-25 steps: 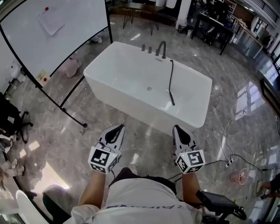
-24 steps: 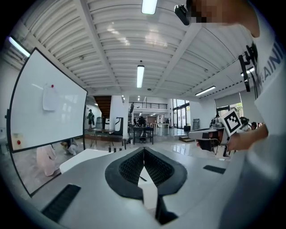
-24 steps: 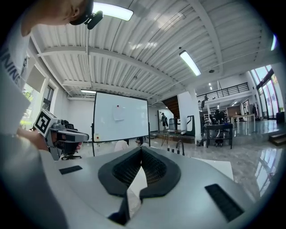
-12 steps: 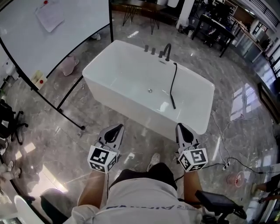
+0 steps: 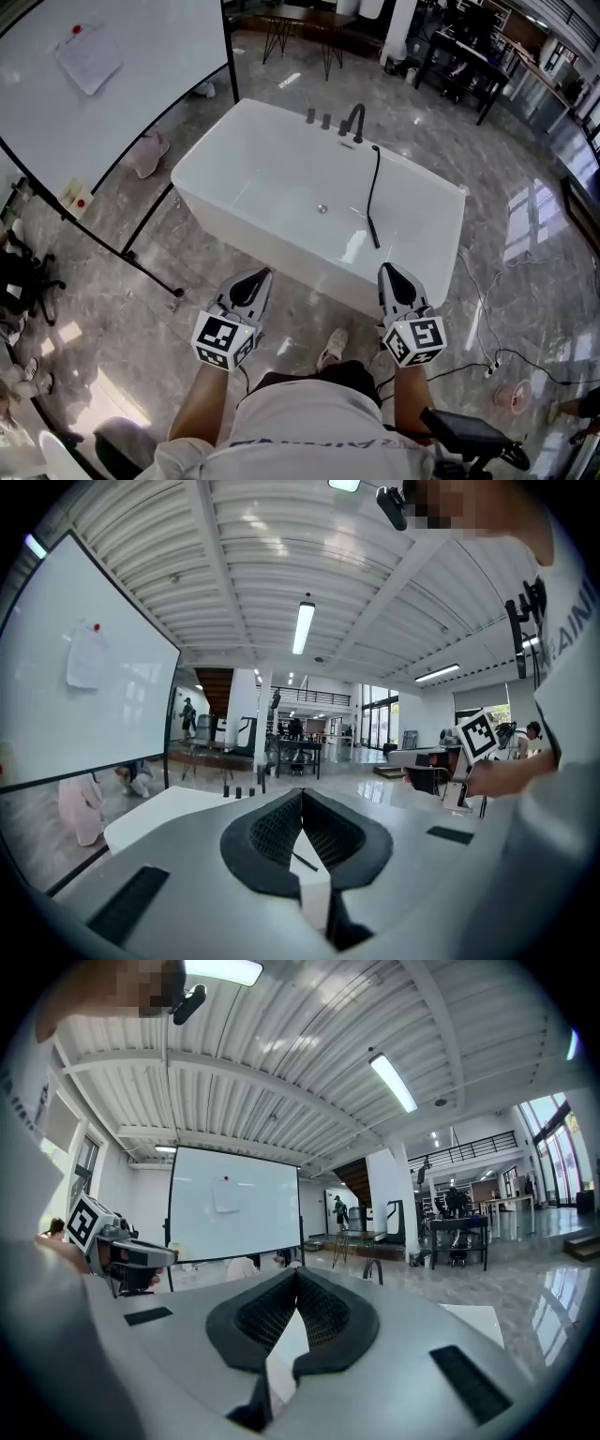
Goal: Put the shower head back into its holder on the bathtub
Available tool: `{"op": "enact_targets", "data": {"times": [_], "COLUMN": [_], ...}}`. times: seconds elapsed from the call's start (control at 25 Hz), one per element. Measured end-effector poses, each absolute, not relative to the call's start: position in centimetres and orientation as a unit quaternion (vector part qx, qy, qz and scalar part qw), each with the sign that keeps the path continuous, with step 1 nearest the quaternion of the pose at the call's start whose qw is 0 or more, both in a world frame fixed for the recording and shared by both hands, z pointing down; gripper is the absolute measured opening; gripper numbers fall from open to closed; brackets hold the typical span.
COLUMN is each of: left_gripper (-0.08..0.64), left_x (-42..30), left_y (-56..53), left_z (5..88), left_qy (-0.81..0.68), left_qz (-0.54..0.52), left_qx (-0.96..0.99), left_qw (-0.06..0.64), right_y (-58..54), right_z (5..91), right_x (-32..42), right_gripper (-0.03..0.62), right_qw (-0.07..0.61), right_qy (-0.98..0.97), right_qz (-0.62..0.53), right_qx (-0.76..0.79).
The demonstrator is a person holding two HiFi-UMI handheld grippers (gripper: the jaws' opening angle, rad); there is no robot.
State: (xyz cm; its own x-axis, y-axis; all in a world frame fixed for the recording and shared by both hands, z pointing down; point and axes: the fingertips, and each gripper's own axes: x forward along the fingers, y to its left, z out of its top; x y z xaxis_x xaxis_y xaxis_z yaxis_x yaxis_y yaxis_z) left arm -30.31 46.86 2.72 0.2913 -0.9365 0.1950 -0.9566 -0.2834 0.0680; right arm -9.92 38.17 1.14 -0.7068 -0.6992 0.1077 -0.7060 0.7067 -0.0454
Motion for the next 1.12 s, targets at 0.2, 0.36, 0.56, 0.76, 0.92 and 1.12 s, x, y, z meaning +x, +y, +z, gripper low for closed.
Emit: {"op": "enact_targets", "data": {"times": [0.2, 0.36, 0.56, 0.76, 0.92, 1.12], "left_gripper": [0.018, 0.018, 0.018, 0.018, 0.018, 0.018], "left_x": [-26.8, -23.7, -19.7, -17.3, -16.4, -14.2], "left_y": [39.8, 33.7, 27.4, 23.0, 19.9, 15.4], "left_z": [1.8, 1.8, 0.9, 1.1, 2.0, 2.5], "left_qy": [-0.584, -0.581, -0.577, -0.556, -0.535, -0.491], "left_qz": [0.057, 0.054, 0.052, 0.077, 0.093, 0.091], "left_qx": [0.805, 0.808, 0.812, 0.825, 0.837, 0.864], "left_qw": [0.081, 0.080, 0.070, 0.066, 0.070, 0.069], "right_y": [31.7, 25.9, 20.2, 15.9, 13.7, 11.8], "right_z": [1.1, 1.5, 1.8, 3.0, 4.2, 4.8], "right_x": [-7.2, -5.0, -1.0, 1.7, 3.2, 6.9], "right_gripper": [0.012, 0.012, 0.012, 0.011, 0.012, 0.011], "right_qw": [0.043, 0.046, 0.043, 0.027, 0.020, 0.015], "right_qy": [-0.922, -0.923, -0.921, -0.909, -0.897, -0.867], "right_qz": [0.051, 0.058, 0.063, 0.090, 0.103, 0.111], "right_qx": [0.381, 0.377, 0.381, 0.407, 0.430, 0.486]}}
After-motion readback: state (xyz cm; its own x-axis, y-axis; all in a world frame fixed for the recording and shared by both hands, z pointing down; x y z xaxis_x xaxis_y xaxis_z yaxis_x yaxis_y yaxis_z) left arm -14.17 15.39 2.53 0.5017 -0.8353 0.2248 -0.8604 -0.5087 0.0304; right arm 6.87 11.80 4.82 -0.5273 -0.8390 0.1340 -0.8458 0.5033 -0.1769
